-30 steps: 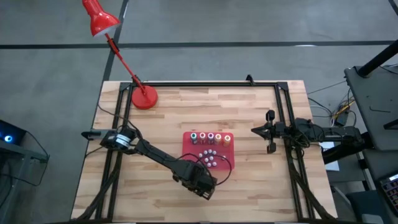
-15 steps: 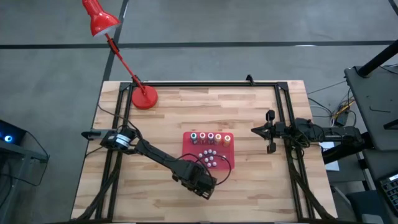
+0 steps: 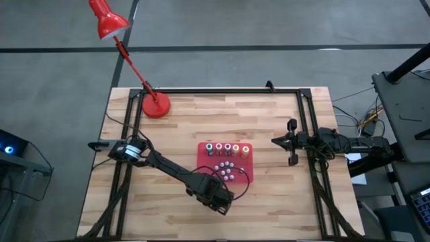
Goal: Pick & Place food coloring
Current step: Put the small green food coloring bottle into the container
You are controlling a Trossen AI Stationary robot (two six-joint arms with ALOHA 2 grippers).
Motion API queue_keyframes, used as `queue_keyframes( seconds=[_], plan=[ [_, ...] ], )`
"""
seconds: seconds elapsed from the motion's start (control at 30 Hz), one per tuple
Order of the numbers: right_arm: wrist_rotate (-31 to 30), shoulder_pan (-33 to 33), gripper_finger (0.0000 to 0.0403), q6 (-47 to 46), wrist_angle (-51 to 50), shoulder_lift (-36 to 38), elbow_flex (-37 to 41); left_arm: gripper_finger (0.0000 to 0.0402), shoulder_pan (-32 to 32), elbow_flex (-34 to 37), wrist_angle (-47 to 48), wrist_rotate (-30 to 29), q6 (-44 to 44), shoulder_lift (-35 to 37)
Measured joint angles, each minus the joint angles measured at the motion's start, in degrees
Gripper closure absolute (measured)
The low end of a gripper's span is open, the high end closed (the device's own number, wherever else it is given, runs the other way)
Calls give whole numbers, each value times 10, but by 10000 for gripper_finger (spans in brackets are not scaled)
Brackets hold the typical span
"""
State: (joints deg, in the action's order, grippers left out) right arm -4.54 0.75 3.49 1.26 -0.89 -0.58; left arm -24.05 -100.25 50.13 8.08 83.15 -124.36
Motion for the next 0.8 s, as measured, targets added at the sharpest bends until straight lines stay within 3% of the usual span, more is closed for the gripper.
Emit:
queue_keyframes(
  seconds=[0.47, 0.8],
  plan=[
    [0, 0, 394, 0, 0, 0, 0, 345, 0, 0, 0, 7, 2, 1],
    [0, 0, 394, 0, 0, 0, 0, 351, -3, -11, 30, 25, 3, 7]
  ],
)
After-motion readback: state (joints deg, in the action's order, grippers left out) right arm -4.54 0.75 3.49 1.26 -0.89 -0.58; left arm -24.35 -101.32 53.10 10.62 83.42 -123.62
